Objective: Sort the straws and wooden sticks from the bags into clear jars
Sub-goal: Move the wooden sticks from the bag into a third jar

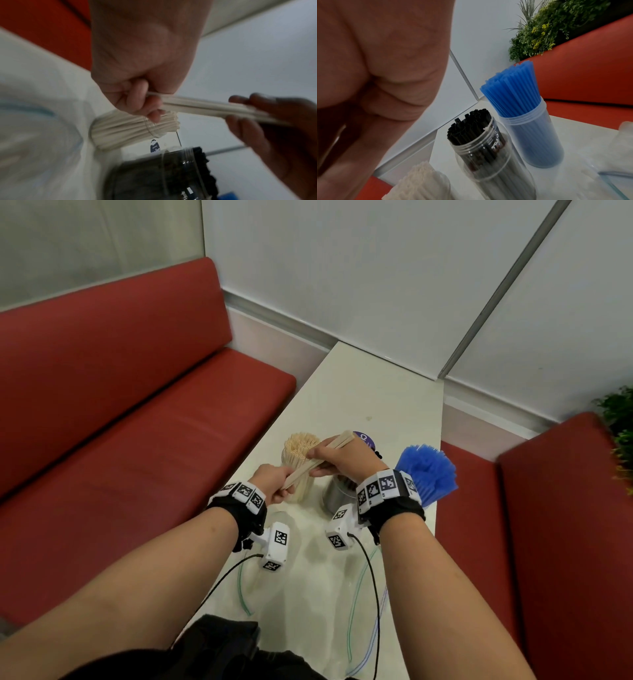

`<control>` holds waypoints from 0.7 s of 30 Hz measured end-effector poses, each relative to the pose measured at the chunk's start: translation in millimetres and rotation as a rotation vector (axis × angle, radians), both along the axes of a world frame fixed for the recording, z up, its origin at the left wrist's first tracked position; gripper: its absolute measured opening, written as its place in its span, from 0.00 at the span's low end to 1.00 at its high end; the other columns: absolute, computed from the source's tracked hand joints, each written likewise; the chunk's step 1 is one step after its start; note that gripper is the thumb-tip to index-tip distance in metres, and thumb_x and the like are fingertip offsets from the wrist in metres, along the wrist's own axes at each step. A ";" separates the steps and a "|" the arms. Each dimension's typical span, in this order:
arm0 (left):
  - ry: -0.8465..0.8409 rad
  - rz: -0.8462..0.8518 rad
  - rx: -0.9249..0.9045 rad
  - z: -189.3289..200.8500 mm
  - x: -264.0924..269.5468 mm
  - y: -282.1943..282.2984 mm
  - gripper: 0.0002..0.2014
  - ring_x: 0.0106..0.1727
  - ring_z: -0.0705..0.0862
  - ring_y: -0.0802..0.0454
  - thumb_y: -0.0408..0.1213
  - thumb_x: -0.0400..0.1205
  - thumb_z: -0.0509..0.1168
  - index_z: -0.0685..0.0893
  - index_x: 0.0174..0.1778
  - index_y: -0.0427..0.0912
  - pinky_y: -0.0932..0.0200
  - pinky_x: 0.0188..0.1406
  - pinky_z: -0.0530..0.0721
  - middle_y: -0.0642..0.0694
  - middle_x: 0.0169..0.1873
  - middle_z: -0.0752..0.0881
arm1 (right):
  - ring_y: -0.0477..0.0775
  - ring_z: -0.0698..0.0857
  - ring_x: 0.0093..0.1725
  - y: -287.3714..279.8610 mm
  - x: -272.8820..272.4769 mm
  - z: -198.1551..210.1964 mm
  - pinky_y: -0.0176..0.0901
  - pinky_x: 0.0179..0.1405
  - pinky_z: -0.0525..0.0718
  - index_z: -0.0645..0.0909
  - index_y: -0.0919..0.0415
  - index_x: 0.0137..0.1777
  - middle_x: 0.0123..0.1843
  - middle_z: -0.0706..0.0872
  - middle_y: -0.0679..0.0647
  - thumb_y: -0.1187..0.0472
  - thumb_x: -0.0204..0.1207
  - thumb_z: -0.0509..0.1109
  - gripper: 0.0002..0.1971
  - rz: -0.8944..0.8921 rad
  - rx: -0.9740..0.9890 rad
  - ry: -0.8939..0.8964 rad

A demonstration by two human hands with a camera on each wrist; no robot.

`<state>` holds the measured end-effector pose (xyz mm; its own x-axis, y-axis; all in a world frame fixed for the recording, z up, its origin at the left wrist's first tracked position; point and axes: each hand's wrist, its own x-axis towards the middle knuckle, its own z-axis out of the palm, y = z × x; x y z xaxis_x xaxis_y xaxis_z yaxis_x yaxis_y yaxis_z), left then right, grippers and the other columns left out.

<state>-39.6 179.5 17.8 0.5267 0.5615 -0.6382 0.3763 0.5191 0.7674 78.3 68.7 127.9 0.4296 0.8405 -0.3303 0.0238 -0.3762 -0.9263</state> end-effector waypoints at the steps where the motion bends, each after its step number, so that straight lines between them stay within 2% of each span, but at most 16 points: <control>1: 0.052 0.011 0.111 -0.4 3.4 2.8 0.12 0.18 0.75 0.49 0.39 0.84 0.61 0.83 0.44 0.33 0.67 0.14 0.69 0.39 0.26 0.83 | 0.61 0.92 0.38 2.8 5.0 2.7 0.39 0.39 0.92 0.85 0.83 0.51 0.41 0.86 0.69 0.72 0.75 0.76 0.11 -0.010 -0.015 -0.037; 4: 0.183 0.016 0.374 1.4 14.0 8.2 0.13 0.31 0.87 0.40 0.45 0.86 0.60 0.78 0.56 0.39 0.57 0.22 0.83 0.38 0.43 0.86 | 0.70 0.92 0.44 13.1 17.5 8.5 0.56 0.53 0.92 0.86 0.82 0.50 0.42 0.89 0.70 0.71 0.74 0.77 0.11 -0.043 -0.076 -0.137; 5: 0.222 -0.011 0.451 1.6 16.5 9.7 0.15 0.40 0.89 0.38 0.47 0.86 0.60 0.75 0.61 0.40 0.52 0.30 0.87 0.38 0.49 0.85 | 0.72 0.92 0.46 17.2 19.8 10.0 0.60 0.57 0.90 0.86 0.81 0.51 0.42 0.91 0.70 0.70 0.74 0.77 0.11 -0.047 -0.098 -0.172; 7: 0.296 -0.100 0.586 -1.2 21.7 13.3 0.21 0.54 0.87 0.35 0.48 0.86 0.59 0.70 0.72 0.40 0.43 0.50 0.88 0.36 0.56 0.84 | 0.72 0.93 0.46 25.5 23.2 11.5 0.64 0.59 0.89 0.86 0.80 0.51 0.44 0.92 0.71 0.69 0.74 0.77 0.12 -0.059 -0.127 -0.222; 9: 0.323 -0.160 0.644 -4.9 25.4 16.5 0.23 0.56 0.86 0.35 0.48 0.86 0.58 0.69 0.75 0.41 0.41 0.55 0.86 0.36 0.58 0.85 | 0.72 0.93 0.45 33.7 27.1 12.8 0.67 0.58 0.89 0.86 0.81 0.50 0.44 0.92 0.71 0.69 0.74 0.76 0.11 -0.084 -0.124 -0.270; 11: 0.288 -0.186 0.655 -9.8 26.7 19.1 0.17 0.53 0.87 0.36 0.48 0.86 0.56 0.75 0.68 0.45 0.42 0.53 0.87 0.37 0.55 0.86 | 0.72 0.92 0.45 42.1 32.2 11.7 0.68 0.58 0.88 0.84 0.82 0.45 0.43 0.91 0.72 0.69 0.73 0.74 0.11 -0.090 -0.121 -0.371; 13: 0.253 -0.196 0.647 -13.4 25.2 21.4 0.13 0.50 0.87 0.36 0.49 0.86 0.56 0.77 0.62 0.48 0.43 0.51 0.88 0.38 0.55 0.87 | 0.71 0.90 0.40 48.4 33.1 7.6 0.67 0.55 0.88 0.82 0.77 0.37 0.42 0.91 0.72 0.69 0.73 0.72 0.09 -0.063 -0.128 -0.482; 15: 0.241 -0.191 0.633 -16.2 24.7 24.0 0.19 0.49 0.88 0.37 0.49 0.85 0.57 0.77 0.70 0.49 0.46 0.45 0.89 0.39 0.57 0.86 | 0.61 0.86 0.34 52.7 29.2 -2.4 0.57 0.47 0.89 0.81 0.68 0.36 0.38 0.90 0.69 0.68 0.75 0.72 0.07 -0.057 -0.144 -0.534; 17: 0.223 -0.183 0.611 -17.2 24.3 24.6 0.24 0.43 0.89 0.41 0.53 0.85 0.56 0.72 0.78 0.52 0.53 0.29 0.88 0.41 0.59 0.85 | 0.55 0.84 0.30 55.4 21.5 -17.0 0.44 0.36 0.87 0.81 0.65 0.37 0.29 0.85 0.58 0.65 0.77 0.72 0.08 -0.040 -0.213 -0.572; 18: 0.215 -0.182 0.605 -17.1 23.6 24.2 0.26 0.41 0.89 0.43 0.54 0.85 0.56 0.69 0.80 0.54 0.55 0.24 0.86 0.42 0.60 0.85 | 0.54 0.85 0.29 56.7 16.4 -24.5 0.43 0.36 0.88 0.82 0.65 0.38 0.28 0.84 0.56 0.63 0.77 0.71 0.07 -0.009 -0.266 -0.578; 19: 0.209 -0.183 0.606 -17.5 22.7 23.8 0.27 0.40 0.88 0.44 0.55 0.85 0.55 0.68 0.81 0.55 0.56 0.21 0.85 0.42 0.61 0.84 | 0.56 0.87 0.32 57.1 11.8 -31.5 0.46 0.42 0.90 0.85 0.65 0.41 0.30 0.85 0.56 0.62 0.78 0.71 0.07 0.031 -0.319 -0.573; 21: 0.194 -0.181 0.598 -19.0 20.5 22.7 0.27 0.40 0.88 0.45 0.58 0.85 0.54 0.67 0.81 0.57 0.58 0.18 0.84 0.44 0.59 0.84 | 0.62 0.89 0.45 56.2 5.5 -39.7 0.54 0.54 0.89 0.86 0.65 0.51 0.43 0.88 0.60 0.54 0.79 0.74 0.12 0.082 -0.337 -0.609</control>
<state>-19.1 202.2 -1.2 0.5525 0.7628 -0.3360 0.5787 -0.0609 0.8133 83.8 125.0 88.2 0.5607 0.7721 -0.2992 0.5418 -0.6154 -0.5725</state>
